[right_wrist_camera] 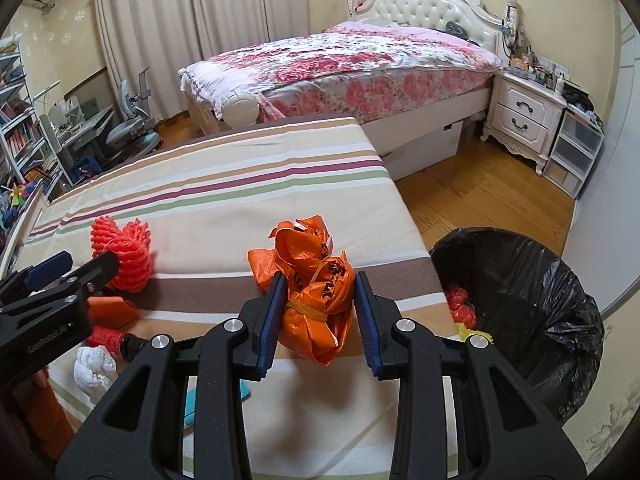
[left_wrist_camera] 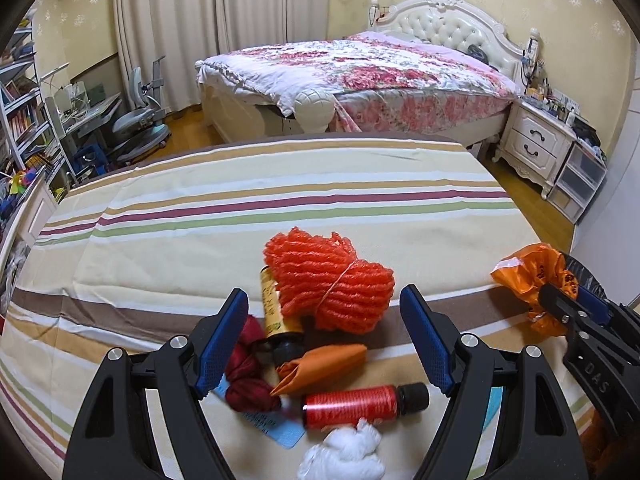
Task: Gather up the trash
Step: 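Grasp the orange plastic bag with the right gripper while the left grasps the red foam net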
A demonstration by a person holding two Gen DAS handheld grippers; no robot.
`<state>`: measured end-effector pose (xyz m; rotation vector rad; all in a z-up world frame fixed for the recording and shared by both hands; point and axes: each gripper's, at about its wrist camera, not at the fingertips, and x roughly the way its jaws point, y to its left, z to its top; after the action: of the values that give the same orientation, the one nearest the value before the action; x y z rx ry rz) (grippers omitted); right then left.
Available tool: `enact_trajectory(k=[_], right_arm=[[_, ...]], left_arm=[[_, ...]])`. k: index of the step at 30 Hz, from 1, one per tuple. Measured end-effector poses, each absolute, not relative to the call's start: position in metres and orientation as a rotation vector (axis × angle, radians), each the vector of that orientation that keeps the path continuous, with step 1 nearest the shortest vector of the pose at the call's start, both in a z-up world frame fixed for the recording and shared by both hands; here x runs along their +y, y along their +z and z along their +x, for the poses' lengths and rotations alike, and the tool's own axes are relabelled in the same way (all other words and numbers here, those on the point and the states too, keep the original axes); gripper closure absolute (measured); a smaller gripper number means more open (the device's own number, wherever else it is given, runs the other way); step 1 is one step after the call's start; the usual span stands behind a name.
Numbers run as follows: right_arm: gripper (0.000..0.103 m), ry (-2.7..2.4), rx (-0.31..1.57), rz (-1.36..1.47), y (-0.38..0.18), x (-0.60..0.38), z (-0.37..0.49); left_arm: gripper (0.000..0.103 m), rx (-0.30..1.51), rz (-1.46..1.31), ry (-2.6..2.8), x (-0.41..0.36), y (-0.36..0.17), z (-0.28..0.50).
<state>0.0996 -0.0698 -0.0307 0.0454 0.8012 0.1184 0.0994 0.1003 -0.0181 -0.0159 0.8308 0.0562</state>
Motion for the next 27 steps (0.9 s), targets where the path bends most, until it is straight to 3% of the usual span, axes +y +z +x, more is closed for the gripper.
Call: enact_trajectory(k=[7, 11, 19, 27], right_arm=[[0.069, 0.134, 0.804, 0.062, -0.032, -0.076, 0.109], [0.069, 0.144, 0.814, 0.06, -0.036, -0.074, 0.111], [0.069, 0.142, 0.818, 0.059, -0.04, -0.073, 0.106], [0.069, 0.128, 0.802, 0.062, -0.033, -0.081, 0.089]], left_arm=[[0.028, 0.882, -0.01, 0.052, 0.098, -0.032, 0.113], [0.04, 0.887, 0.001, 0.046, 0.098, -0.035, 0.112], [0.052, 0.876, 0.0, 0.025, 0.099, -0.033, 0.104], [0.053, 0.839, -0.023, 0.009, 0.099, -0.02, 0.09]])
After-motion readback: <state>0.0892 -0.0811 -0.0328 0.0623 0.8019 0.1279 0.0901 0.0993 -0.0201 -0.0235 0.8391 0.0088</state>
